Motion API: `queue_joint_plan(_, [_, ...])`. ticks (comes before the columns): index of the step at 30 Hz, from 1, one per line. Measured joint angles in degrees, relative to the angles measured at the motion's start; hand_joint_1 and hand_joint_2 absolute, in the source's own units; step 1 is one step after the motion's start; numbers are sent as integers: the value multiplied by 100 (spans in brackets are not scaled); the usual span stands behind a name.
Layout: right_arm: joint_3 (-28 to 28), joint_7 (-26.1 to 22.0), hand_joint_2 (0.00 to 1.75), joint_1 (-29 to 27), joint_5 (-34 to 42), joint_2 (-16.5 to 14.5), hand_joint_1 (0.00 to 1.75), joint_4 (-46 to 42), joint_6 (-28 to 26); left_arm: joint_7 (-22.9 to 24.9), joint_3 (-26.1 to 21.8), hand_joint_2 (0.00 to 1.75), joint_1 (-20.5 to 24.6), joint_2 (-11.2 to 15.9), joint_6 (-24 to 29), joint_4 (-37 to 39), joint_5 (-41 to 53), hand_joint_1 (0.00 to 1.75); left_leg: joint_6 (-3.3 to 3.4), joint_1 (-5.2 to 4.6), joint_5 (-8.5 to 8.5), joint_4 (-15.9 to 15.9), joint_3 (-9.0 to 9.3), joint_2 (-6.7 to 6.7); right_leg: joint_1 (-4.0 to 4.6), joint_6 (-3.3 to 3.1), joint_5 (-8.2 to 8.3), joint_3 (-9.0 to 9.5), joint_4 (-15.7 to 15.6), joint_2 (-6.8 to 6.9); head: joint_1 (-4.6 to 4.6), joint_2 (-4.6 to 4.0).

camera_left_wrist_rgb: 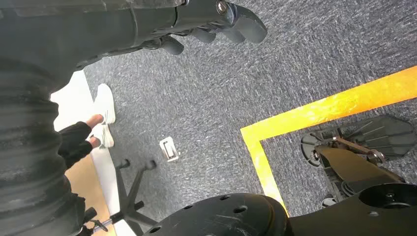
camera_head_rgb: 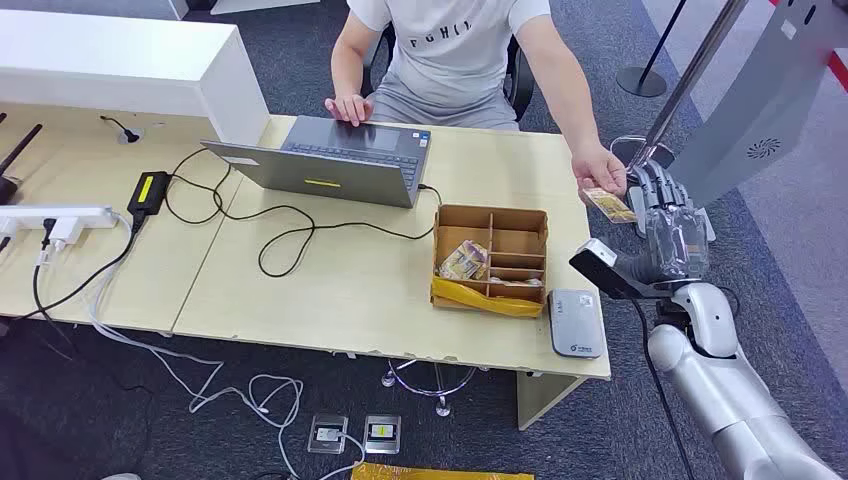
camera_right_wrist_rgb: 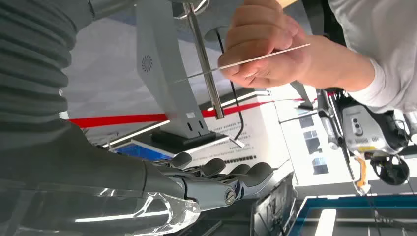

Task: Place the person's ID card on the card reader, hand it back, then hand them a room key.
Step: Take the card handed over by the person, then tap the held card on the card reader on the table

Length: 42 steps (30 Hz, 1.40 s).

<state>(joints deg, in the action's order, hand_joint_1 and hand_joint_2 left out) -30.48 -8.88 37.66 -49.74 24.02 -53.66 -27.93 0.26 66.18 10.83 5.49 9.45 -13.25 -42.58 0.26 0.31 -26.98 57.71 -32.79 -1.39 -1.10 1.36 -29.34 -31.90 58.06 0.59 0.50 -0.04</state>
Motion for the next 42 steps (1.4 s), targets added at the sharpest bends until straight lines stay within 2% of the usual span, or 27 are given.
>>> queue_joint_plan(1, [-6, 5, 116, 1, 4, -6, 0, -1, 25, 1, 0, 175, 0, 0, 1, 0, -5, 0, 0, 0, 0, 0, 0, 0, 0, 0, 0, 0, 0, 0, 0, 0])
queue_joint_plan(2, [-12, 10, 131, 1, 8, -12, 0, -1, 44, 1, 0, 175, 0, 0, 2, 0, -9, 0, 0, 0, 0, 0, 0, 0, 0, 0, 0, 0, 0, 0, 0, 0])
queue_joint_plan(3, [-23, 19, 131, 2, 14, -23, 0, -1, 84, 2, 0, 175, -1, 0, 4, 0, -18, 0, 0, 0, 0, 0, 0, 0, 0, 0, 0, 0, 0, 0, 0, 0])
queue_joint_plan(4, [-33, 26, 175, 4, 19, -36, 0, -1, 118, 3, 0, 175, -1, 0, 4, 0, -24, 0, 0, 0, 0, 0, 0, 0, 0, 0, 0, 0, 0, 0, 0, 0])
queue_joint_plan(8, [-56, 11, 175, 8, 145, -94, 175, -2, 273, 6, 0, 175, -1, 0, 4, 0, -50, 0, 0, 0, 0, 0, 0, 0, 0, 0, 0, 0, 0, 0, 1, 1])
queue_joint_plan(14, [-56, -1, 175, 8, 282, -153, 175, -2, 378, 7, 0, 175, -2, 0, 13, 1, -59, 0, 0, 0, 0, 0, 0, 0, 0, 0, 0, -1, 0, -1, 1, 0])
queue_joint_plan(19, [-56, 122, 175, 3, -172, -166, 175, -2, 246, 19, 0, 175, -3, -2, 17, 0, -65, 0, 0, 0, 0, 1, 1, 1, 0, 0, 0, -2, 0, -1, 0, 0])
queue_joint_plan(25, [-39, 126, 175, -34, -83, -164, 175, -4, 324, 20, -2, 175, -5, -11, 58, 1, -117, 0, 0, 0, 0, 1, 2, 3, 0, 0, 0, -4, -1, -2, 0, 1])
queue_joint_plan(29, [13, 108, 175, -76, -9, -141, 175, -7, 289, 10, -1, 0, -6, -2, -74, 2, -111, 0, 0, 0, 0, 1, 2, 4, 0, 0, 0, -4, -1, -3, 1, 0])
queue_joint_plan(38, [157, 100, 175, -249, 157, -9, 175, -20, 222, -70, -1, 0, -24, 94, -272, 23, -132, 0, 0, 0, 0, 1, 3, 9, -1, 0, 0, -6, -1, -11, 1, 0])
queue_joint_plan(42, [273, -75, 175, -390, 344, 74, 175, 87, 93, -65, -1, 0, -26, 91, -274, 24, -222, 0, 0, 0, -1, 1, 3, 15, -1, 0, 0, -7, -3, -14, -1, 0])
